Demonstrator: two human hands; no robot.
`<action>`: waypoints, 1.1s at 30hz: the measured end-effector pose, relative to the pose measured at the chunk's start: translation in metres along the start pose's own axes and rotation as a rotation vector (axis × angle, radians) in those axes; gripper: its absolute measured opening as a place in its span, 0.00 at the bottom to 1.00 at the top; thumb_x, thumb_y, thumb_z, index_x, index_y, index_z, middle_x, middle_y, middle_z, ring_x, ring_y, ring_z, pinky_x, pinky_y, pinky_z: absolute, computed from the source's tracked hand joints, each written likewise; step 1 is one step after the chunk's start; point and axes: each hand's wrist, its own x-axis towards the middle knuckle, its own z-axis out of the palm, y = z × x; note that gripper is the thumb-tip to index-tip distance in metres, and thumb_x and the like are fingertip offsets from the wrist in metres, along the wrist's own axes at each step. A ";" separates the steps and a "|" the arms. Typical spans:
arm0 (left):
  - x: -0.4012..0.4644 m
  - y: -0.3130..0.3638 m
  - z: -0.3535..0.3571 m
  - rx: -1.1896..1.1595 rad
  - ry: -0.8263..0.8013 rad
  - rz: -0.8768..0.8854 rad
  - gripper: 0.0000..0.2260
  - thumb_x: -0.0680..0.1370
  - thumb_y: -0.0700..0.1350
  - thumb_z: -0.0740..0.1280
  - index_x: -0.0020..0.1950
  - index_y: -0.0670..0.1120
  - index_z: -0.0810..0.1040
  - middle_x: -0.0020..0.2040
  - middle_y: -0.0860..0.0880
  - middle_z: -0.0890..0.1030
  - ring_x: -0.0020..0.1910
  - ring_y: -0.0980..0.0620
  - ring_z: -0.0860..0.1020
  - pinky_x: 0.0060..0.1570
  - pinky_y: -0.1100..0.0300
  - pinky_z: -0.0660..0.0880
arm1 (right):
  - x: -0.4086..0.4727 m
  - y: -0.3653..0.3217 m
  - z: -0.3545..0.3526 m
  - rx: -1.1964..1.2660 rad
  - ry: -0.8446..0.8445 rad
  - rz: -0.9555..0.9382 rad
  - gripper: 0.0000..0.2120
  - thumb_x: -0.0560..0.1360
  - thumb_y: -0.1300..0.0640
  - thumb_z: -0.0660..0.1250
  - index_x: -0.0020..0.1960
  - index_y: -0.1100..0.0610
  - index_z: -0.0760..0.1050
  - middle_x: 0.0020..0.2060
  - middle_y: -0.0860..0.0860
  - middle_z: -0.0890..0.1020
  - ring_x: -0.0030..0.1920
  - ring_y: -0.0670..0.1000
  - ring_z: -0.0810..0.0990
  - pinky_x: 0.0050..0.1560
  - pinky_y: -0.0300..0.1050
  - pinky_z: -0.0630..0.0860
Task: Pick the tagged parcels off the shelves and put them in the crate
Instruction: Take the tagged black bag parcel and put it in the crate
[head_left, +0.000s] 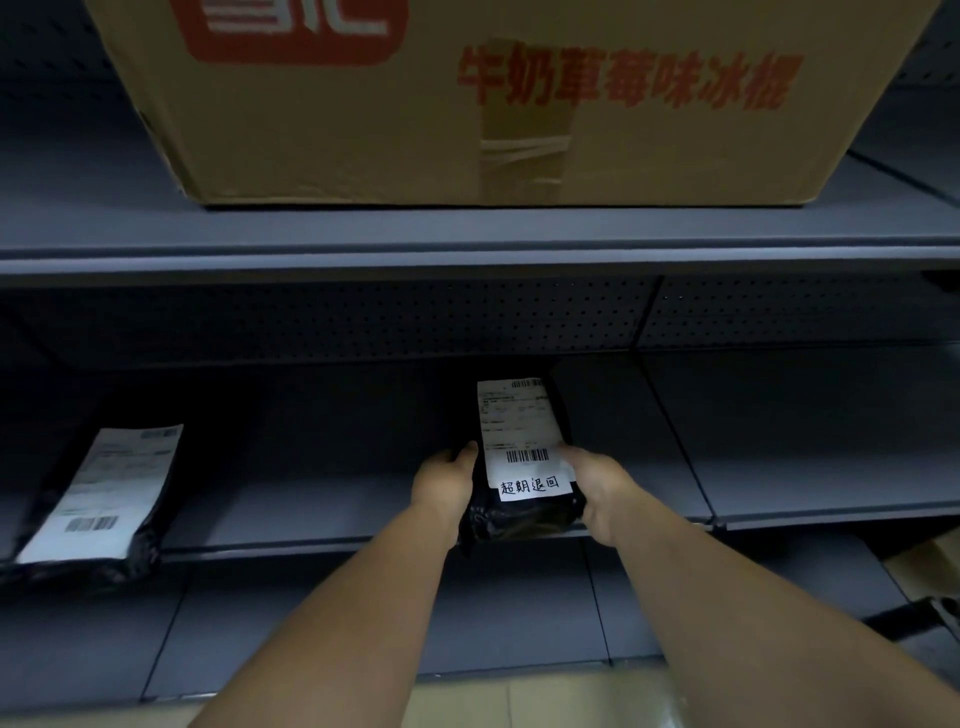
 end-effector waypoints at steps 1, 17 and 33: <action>-0.001 0.000 0.000 -0.014 -0.002 0.000 0.21 0.78 0.56 0.62 0.65 0.44 0.74 0.58 0.41 0.79 0.55 0.39 0.78 0.58 0.44 0.75 | -0.002 0.000 -0.001 0.001 -0.004 0.006 0.12 0.76 0.50 0.65 0.44 0.58 0.79 0.44 0.57 0.84 0.48 0.60 0.82 0.56 0.54 0.76; -0.073 0.004 0.002 -0.140 0.023 0.116 0.17 0.75 0.45 0.69 0.63 0.43 0.77 0.51 0.47 0.83 0.47 0.51 0.81 0.50 0.57 0.78 | -0.062 -0.005 -0.040 0.040 -0.038 -0.007 0.20 0.74 0.53 0.69 0.64 0.59 0.74 0.64 0.56 0.76 0.66 0.58 0.72 0.70 0.57 0.65; -0.173 -0.021 -0.003 -0.237 0.004 0.307 0.23 0.74 0.41 0.71 0.69 0.47 0.72 0.61 0.53 0.79 0.51 0.59 0.79 0.42 0.71 0.75 | -0.152 0.017 -0.078 0.199 -0.225 -0.184 0.10 0.74 0.65 0.68 0.55 0.61 0.76 0.50 0.58 0.84 0.49 0.56 0.83 0.45 0.50 0.81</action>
